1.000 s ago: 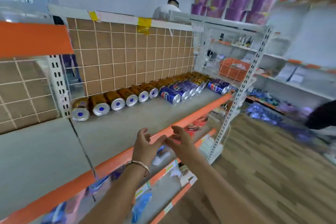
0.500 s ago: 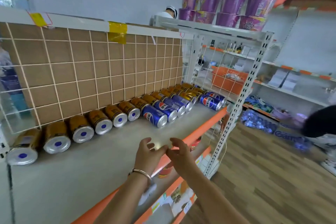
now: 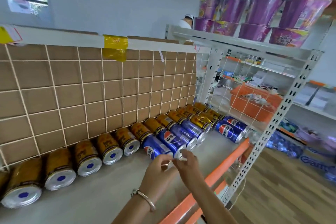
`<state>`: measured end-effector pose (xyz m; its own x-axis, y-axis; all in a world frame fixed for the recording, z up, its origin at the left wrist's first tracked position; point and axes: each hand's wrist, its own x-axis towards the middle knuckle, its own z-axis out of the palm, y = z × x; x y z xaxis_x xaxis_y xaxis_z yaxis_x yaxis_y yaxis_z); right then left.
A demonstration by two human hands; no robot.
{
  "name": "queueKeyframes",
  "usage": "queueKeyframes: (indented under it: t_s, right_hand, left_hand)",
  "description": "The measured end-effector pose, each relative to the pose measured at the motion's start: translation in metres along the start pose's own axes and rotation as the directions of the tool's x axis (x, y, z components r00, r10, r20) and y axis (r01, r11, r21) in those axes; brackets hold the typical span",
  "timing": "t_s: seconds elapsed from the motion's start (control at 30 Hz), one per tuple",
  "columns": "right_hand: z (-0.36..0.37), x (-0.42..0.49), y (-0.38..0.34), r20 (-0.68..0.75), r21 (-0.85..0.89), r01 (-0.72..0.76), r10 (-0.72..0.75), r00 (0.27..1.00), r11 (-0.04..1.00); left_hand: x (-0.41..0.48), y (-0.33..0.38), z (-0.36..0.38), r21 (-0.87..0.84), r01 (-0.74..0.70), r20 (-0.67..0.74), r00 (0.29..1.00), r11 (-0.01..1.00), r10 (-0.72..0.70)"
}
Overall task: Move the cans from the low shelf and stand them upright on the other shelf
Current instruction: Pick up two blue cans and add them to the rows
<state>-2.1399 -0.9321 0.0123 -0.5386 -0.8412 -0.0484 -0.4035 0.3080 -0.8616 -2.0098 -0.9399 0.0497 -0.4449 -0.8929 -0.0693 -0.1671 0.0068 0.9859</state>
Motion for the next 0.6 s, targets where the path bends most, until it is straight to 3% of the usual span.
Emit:
queueKeyframes:
  t_s: [0.2,0.27,0.37,0.47,0.6]
  right_hand:
    - [-0.009,0.056,-0.003,0.063,-0.344,0.168,-0.155,0.986,0.924]
    - [-0.009,0.072,-0.006,0.102,-0.388,0.143,-0.112,0.989,0.91]
    - [-0.007,0.09,-0.009,0.17,-0.5,0.185,-0.114,0.979,0.846]
    - [-0.009,0.098,-0.013,0.247,-0.632,0.244,-0.108,0.963,0.735]
    - [-0.018,0.101,-0.017,0.351,-0.602,0.259,-0.041,0.935,0.755]
  left_hand:
    - [0.03,0.003,0.014,0.031,-0.038,0.039,0.999,0.999,0.037]
    - [0.045,0.001,0.016,0.06,-0.011,-0.122,0.992,0.998,0.018]
    - [0.076,-0.011,0.009,0.105,0.151,-0.389,0.916,0.983,-0.099]
    - [0.099,-0.028,0.004,-0.039,0.342,-0.449,0.833,0.939,-0.322]
    - [0.107,-0.038,0.013,-0.136,0.325,-0.514,0.785,0.936,-0.347]
